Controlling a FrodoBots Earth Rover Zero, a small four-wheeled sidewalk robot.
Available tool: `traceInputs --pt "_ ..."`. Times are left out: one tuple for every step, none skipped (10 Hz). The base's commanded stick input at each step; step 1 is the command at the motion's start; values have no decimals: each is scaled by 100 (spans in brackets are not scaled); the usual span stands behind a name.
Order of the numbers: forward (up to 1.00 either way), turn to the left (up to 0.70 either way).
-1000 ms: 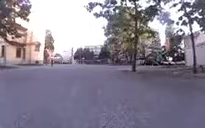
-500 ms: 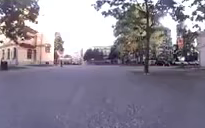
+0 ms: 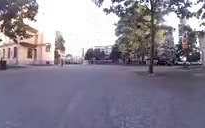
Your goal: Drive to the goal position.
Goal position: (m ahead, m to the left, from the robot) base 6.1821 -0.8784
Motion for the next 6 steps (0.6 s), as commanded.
traceInputs --pt "70 0" --pt "70 0" --pt "70 0" --pt "70 0" --pt "70 0" --pt "70 0"
